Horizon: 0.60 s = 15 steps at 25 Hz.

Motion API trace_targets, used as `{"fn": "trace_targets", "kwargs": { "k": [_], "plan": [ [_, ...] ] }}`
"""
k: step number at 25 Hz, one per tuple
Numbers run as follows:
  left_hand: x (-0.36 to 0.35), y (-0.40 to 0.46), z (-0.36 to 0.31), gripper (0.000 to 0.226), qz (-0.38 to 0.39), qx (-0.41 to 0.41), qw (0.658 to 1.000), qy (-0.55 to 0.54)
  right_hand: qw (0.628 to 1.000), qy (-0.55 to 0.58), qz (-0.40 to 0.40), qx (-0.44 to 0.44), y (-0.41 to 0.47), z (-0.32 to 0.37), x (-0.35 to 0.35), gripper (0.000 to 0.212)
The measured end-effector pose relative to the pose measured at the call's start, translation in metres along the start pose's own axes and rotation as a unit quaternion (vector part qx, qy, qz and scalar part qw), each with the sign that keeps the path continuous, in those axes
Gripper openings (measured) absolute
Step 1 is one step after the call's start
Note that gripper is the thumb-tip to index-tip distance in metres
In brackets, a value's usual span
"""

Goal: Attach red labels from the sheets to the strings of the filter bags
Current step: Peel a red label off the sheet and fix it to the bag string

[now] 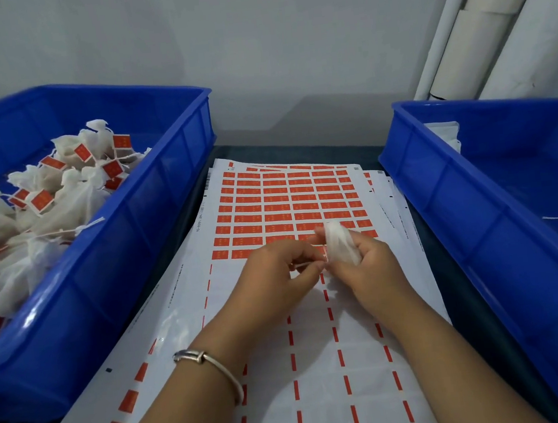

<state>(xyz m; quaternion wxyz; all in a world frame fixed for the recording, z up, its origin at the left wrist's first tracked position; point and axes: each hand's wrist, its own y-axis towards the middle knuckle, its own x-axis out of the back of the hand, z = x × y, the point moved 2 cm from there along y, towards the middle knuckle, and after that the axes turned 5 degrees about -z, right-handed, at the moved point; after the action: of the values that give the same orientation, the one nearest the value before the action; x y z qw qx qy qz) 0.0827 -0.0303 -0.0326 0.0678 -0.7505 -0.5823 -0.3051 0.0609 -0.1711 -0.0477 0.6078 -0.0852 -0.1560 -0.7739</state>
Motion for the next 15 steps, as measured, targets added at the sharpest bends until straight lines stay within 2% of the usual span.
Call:
{"fn": "trace_targets", "kwargs": {
  "k": [4,7,12,15],
  "plan": [
    [0.0014,-0.0006,0.0002,0.021,-0.028,-0.053,0.998,0.015,0.995,-0.064,0.066,0.034,-0.0025,-0.0021,-0.0078,0.017],
    [0.0013,-0.0002,0.0014,0.023,-0.044,-0.078,0.996,0.010,0.992,-0.054,0.109,0.041,-0.0044,-0.0025,-0.0100,0.032],
    [0.0014,0.0001,0.0016,0.025,-0.054,-0.061,0.996,-0.030,0.989,0.001,0.142,0.038,-0.0077,0.0018,-0.0100,0.034],
    [0.0018,0.0009,0.0035,0.020,-0.058,-0.019,0.996,-0.069,0.988,0.005,0.146,0.054,-0.0098,0.0050,-0.0112,0.032]
  ]
}}
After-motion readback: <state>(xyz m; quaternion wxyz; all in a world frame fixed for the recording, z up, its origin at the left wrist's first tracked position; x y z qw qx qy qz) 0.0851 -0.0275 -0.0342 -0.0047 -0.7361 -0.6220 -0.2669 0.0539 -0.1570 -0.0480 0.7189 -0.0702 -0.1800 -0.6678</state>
